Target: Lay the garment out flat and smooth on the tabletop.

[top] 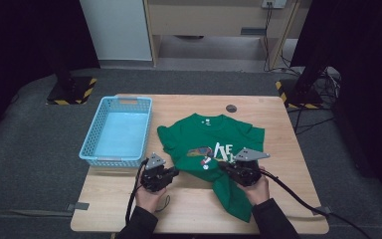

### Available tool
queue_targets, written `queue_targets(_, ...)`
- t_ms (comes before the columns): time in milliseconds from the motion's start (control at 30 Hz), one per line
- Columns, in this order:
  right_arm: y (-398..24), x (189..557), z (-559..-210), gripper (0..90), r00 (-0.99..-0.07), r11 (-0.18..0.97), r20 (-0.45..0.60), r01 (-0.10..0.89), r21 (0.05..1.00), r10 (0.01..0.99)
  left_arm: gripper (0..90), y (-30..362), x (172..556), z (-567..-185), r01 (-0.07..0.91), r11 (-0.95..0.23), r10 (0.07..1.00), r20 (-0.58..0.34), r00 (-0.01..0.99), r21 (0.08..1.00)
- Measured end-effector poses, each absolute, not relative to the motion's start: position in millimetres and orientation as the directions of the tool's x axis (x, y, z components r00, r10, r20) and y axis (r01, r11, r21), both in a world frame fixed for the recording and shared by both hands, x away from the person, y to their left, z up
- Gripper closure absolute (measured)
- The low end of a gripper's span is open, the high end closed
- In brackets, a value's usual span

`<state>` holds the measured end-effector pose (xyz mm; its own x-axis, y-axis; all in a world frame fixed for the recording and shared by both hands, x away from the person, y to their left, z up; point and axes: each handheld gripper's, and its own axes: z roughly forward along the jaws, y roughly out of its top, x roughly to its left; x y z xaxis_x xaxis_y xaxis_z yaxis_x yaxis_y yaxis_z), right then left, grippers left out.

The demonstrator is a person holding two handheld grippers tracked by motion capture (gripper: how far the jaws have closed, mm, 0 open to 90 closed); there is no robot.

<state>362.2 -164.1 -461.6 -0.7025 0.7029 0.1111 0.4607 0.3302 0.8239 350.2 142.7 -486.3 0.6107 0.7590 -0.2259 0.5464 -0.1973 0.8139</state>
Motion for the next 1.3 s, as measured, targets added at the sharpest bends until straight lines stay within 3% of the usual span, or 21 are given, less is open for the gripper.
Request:
queue_targets(333,-149,363,-490,88.1,-0.702,0.393,0.066,0.470,0.790,0.709,84.3,139,347,-481,0.533,-0.230,0.764,-0.188,0.617,0.814)
queue_targets(600,-134,362,-520,85.9,-0.723,0.427,0.103,0.510,0.747,0.683,83.9,140,347,-482,0.539,-0.231,0.770,-0.187,0.611,0.810)
queue_targets(833,-133,357,-522,72.4,-0.725,0.432,0.100,0.509,0.744,0.682,83.4,141,347,-483,0.541,-0.229,0.773,-0.187,0.607,0.809)
queue_targets(967,-149,354,-509,55.1,-0.705,0.381,0.079,0.471,0.796,0.705,84.2,141,347,-482,0.540,-0.233,0.769,-0.186,0.611,0.809)
queue_targets(1067,-170,355,-507,49.3,-0.674,0.381,0.031,0.454,0.805,0.738,84.2,142,347,-482,0.543,-0.224,0.768,-0.197,0.610,0.809)
queue_targets(1300,-207,359,-523,38.4,-0.648,0.391,0.053,0.521,0.759,0.760,84.2,141,347,-477,0.541,-0.214,0.766,-0.204,0.609,0.813)
